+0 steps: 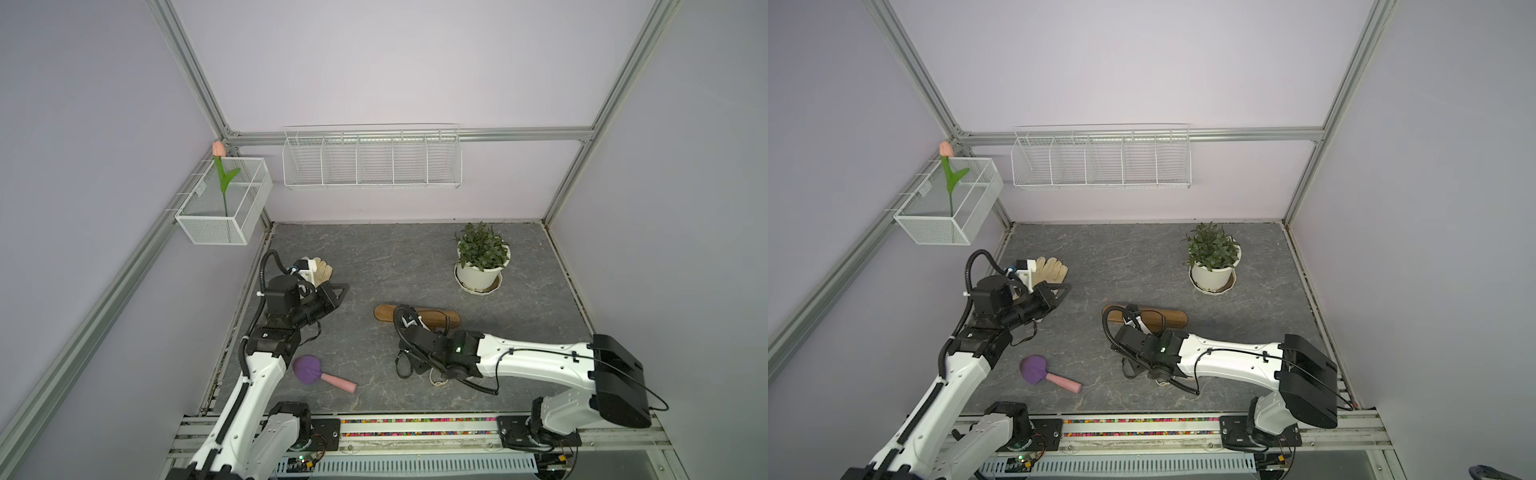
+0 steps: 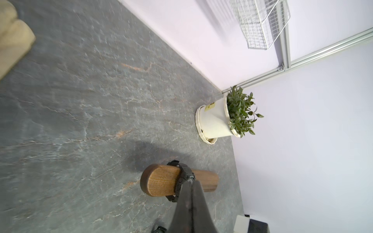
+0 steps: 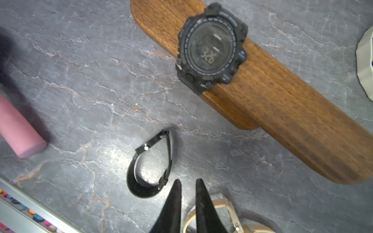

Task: Place watch on stand
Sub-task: Pick up the watch at the center of the board.

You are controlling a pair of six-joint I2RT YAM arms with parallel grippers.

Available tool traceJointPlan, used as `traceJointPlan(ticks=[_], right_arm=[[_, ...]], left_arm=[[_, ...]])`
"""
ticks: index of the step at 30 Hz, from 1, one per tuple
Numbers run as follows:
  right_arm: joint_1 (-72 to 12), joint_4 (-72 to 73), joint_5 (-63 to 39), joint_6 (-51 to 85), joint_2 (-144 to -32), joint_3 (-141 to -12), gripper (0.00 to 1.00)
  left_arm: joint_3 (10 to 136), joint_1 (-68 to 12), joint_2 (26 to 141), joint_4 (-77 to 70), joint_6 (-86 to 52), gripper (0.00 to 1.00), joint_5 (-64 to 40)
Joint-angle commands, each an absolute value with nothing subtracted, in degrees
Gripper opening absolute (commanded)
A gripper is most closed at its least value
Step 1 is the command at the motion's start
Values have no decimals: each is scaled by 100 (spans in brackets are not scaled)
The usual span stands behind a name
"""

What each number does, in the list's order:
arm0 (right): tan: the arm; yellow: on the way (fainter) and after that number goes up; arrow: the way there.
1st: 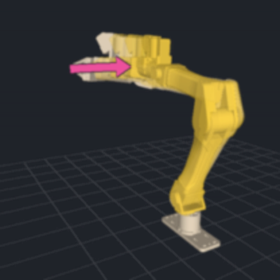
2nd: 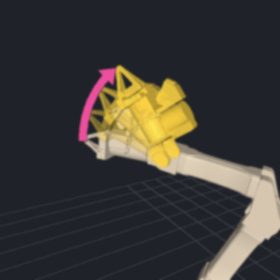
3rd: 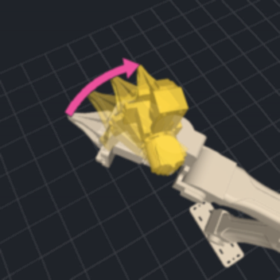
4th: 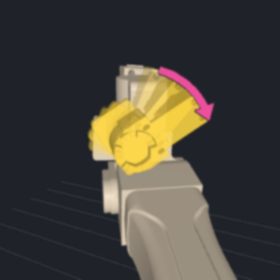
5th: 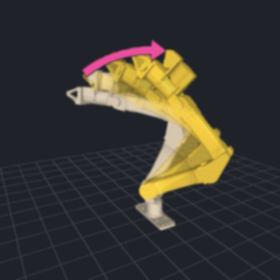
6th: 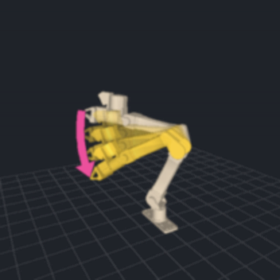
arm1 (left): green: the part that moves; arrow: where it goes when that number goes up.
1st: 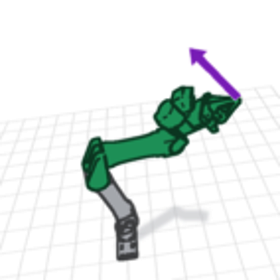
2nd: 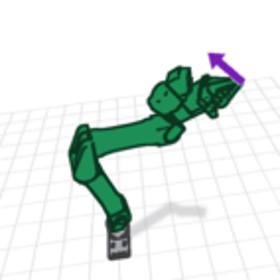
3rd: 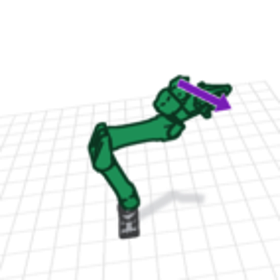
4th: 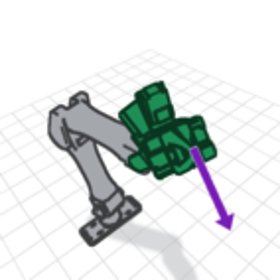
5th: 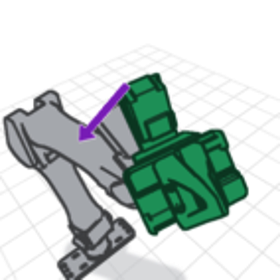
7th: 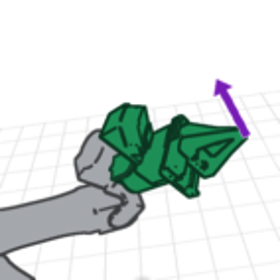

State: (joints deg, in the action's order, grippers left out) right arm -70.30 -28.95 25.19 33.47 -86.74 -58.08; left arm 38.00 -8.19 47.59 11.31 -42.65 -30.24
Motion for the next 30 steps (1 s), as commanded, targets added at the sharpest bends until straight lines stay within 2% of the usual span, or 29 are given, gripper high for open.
traceJointPlan(ticks=[1,4,6,9,14,17,25,30], right_arm=[[-7047,-2601,2310,3573,-8765,-5880,23],[-7047,-2458,2076,3690,-8954,-5986,27],[-7048,-2414,1887,3797,-9127,-6083,29],[-7045,-2491,1691,3927,-9394,-6292,33],[-7045,-2799,1596,3947,-9633,-6566,43],[-7040,-3000,1509,3969,-9812,-6725,45],[-6997,-3288,1345,4111,-10213,-6932,40],[-6987,-3439,1285,4210,-10374,-6991,42]], left_arm=[[3728,-783,4352,1175,-4238,5,-2332],[3831,-783,4351,1462,-4008,10,-2301],[3819,-788,4438,1450,-3990,17,-2432],[3840,-783,4597,1508,-3963,23,-2504],[3939,-783,4696,1663,-3728,43,-2559],[4000,-782,4678,1821,-3622,53,-2409],[3949,-787,4676,1945,-3613,62,-2110],[3942,-784,4711,1954,-3615,62,-2090]])
